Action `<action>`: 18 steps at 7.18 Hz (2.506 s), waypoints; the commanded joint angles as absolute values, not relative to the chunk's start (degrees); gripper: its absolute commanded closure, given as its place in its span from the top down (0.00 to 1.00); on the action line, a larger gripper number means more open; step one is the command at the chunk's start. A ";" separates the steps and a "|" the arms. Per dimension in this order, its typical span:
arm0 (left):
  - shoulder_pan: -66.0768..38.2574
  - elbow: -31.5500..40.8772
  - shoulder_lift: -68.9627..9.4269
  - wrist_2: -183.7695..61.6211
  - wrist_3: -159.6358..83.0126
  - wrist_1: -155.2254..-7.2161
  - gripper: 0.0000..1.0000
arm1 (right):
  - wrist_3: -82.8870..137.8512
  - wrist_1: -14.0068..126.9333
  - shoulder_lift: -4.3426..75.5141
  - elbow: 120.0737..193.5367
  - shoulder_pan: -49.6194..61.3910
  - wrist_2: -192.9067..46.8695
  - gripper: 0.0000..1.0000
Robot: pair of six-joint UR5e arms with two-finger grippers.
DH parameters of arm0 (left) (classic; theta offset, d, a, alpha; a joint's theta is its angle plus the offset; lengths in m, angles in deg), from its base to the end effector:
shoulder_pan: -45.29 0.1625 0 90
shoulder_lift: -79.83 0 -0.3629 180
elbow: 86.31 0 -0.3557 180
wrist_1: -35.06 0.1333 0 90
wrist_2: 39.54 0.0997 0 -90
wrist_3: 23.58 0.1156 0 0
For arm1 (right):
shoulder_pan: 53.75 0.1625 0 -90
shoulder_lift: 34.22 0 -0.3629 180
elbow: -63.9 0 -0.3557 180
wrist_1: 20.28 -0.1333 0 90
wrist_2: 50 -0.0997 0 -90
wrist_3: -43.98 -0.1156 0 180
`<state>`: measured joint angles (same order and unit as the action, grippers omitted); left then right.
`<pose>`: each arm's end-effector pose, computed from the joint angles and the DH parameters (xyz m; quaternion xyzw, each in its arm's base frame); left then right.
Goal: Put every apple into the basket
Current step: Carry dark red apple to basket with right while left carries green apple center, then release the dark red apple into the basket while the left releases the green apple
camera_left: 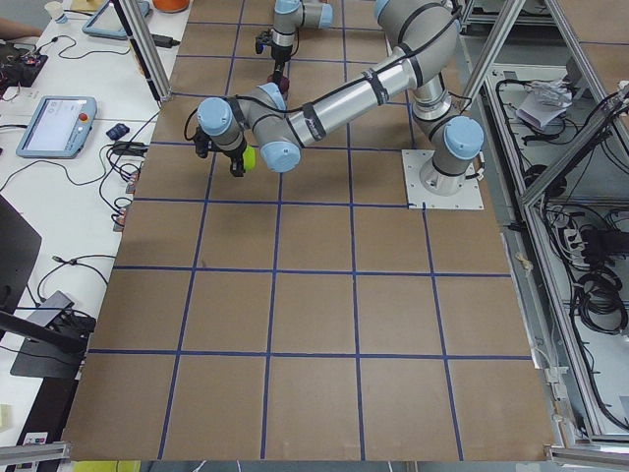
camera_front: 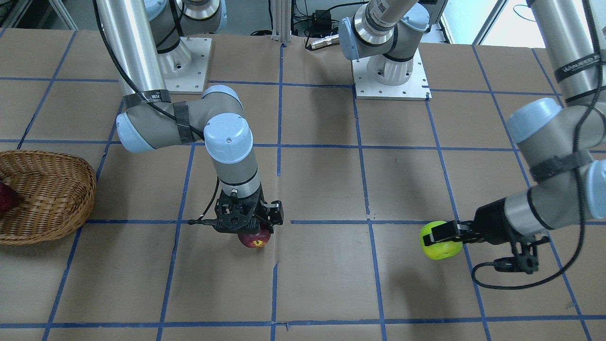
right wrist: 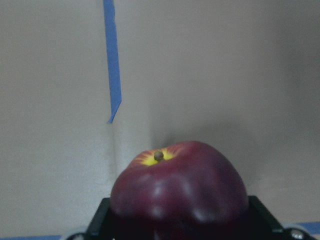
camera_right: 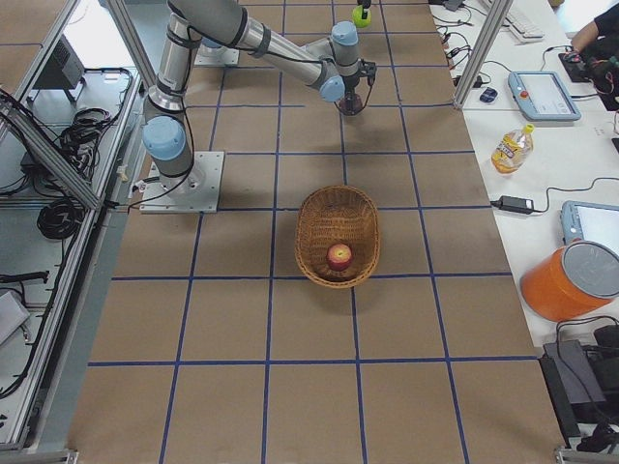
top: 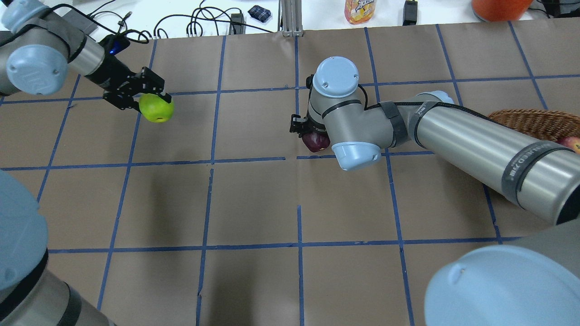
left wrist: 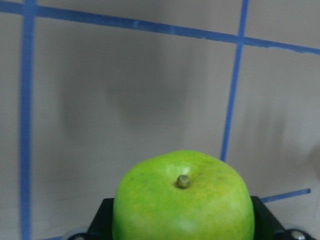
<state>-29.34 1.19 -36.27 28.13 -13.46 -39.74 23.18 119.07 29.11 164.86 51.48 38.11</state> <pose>-0.0202 -0.5952 0.2256 0.0590 -0.9768 -0.0275 0.2042 0.2809 -0.5098 0.1767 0.0466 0.9935 -0.0920 0.0472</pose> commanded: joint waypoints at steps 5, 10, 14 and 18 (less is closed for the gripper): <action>-59.79 9.49 -40.40 41.00 -42.03 -8.40 0.29 | 56.65 107.85 47.05 177.60 24.71 42.38 0.42; -61.07 12.66 -40.59 44.04 -46.96 -8.01 1.00 | 89.41 108.74 44.64 176.05 -2.12 36.68 0.53; -53.00 6.97 -27.62 39.56 -43.65 -24.27 1.00 | 94.34 106.82 41.10 171.83 -1.90 36.05 1.00; -38.84 0.88 -11.97 45.59 -12.19 -57.53 1.00 | 71.96 100.92 46.20 171.65 17.98 35.87 1.00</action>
<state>-41.73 1.17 -16.55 42.14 -18.67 -49.19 83.18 101.32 45.62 171.79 9.82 35.90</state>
